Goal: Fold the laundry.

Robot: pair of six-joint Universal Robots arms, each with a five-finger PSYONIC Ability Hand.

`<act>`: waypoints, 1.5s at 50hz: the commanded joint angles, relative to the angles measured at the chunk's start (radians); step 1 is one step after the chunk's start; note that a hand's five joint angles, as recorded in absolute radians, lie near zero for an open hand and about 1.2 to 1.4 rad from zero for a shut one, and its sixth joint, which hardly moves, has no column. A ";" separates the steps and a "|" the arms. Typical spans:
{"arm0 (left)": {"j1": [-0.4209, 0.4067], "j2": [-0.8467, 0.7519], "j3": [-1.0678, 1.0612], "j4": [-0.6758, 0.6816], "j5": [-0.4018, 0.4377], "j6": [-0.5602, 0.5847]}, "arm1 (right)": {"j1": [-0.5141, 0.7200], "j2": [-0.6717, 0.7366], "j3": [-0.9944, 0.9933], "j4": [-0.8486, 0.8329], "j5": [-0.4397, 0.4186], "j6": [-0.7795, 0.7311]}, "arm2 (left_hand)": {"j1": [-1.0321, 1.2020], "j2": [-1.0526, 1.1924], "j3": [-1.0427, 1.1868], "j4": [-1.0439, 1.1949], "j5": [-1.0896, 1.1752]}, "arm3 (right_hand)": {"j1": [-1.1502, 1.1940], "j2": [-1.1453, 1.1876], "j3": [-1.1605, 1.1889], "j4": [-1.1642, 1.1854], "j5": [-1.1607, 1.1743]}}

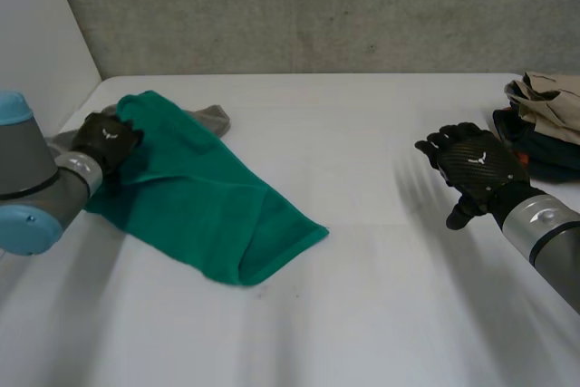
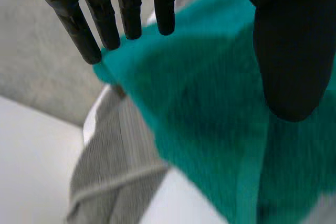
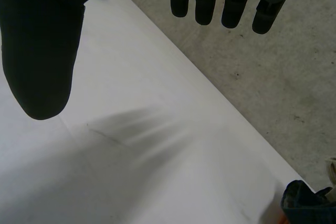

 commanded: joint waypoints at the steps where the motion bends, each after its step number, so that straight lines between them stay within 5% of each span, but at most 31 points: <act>1: 0.029 -0.062 0.027 0.003 -0.020 0.028 | 0.000 0.002 0.004 0.000 0.002 0.000 | 0.346 0.348 0.349 0.346 0.344 | -0.066 -0.042 -0.033 -0.035 -0.048; 4: 0.029 -0.074 0.036 0.005 -0.020 0.030 | 0.000 0.002 0.006 0.000 0.002 0.000 | 0.555 0.557 0.558 0.555 0.553 | -0.066 -0.042 -0.033 -0.035 -0.048; 6: 0.027 -0.081 0.045 0.005 -0.023 0.033 | 0.000 0.002 0.007 0.000 0.003 0.000 | 1.082 1.084 1.084 1.082 1.080 | -0.066 -0.042 -0.033 -0.035 -0.048; 14: -0.081 0.046 0.024 0.028 -0.038 -0.041 | -0.006 0.000 0.003 -0.003 0.010 0.001 | 1.084 1.086 1.087 1.084 1.082 | -0.066 -0.042 -0.033 -0.035 -0.048; 26: -0.440 0.366 0.009 0.029 -0.171 -0.558 | -0.044 -0.012 -0.040 0.003 0.048 0.012 | 1.084 1.086 1.087 1.084 1.082 | -0.066 -0.042 -0.033 -0.035 -0.048; 32: -0.629 0.256 0.036 0.031 -0.225 -0.563 | -0.046 -0.015 -0.046 0.006 0.056 0.014 | 1.084 1.086 1.087 1.084 1.082 | -0.066 -0.042 -0.033 -0.035 -0.048; 37: -0.692 0.094 0.053 0.031 -0.227 -0.515 | -0.046 -0.014 -0.046 0.006 0.056 0.014 | 1.084 1.086 1.087 1.084 1.082 | -0.066 -0.042 -0.033 -0.035 -0.048; 42: -0.772 0.030 0.058 0.032 -0.224 -0.469 | -0.046 -0.014 -0.048 0.008 0.066 0.018 | 0.501 0.504 0.504 0.501 0.500 | -0.066 -0.042 -0.033 -0.035 -0.048; 47: -0.781 0.076 0.050 0.042 -0.236 -0.461 | -0.043 -0.012 -0.065 0.057 0.138 0.023 | 0.069 0.071 0.072 0.069 0.067 | -0.066 -0.042 -0.033 -0.035 -0.048; 54: -0.706 0.278 -0.059 0.035 -0.314 -0.467 | -0.033 -0.012 -0.152 0.300 0.217 0.158 | -0.073 -0.070 -0.070 -0.073 -0.074 | -0.066 -0.042 -0.033 -0.035 -0.048; 61: -0.626 0.448 -0.246 0.026 -0.369 -0.497 | -0.035 0.000 -0.204 0.515 0.053 0.349 | -0.064 -0.061 -0.061 -0.064 -0.065 | -0.066 -0.042 -0.033 -0.035 -0.048; 67: -0.468 0.498 -0.461 0.016 -0.356 -0.498 | -0.030 0.081 -0.201 0.534 -0.093 0.452 | 0.094 0.097 0.097 0.094 0.093 | -0.024 0.000 0.010 0.007 -0.006; 75: -0.439 0.484 -0.584 0.006 -0.250 -0.498 | 0.065 0.198 -0.206 0.467 -0.136 0.509 | 0.071 0.074 0.074 0.071 0.070 | 0.147 0.171 0.180 0.177 0.165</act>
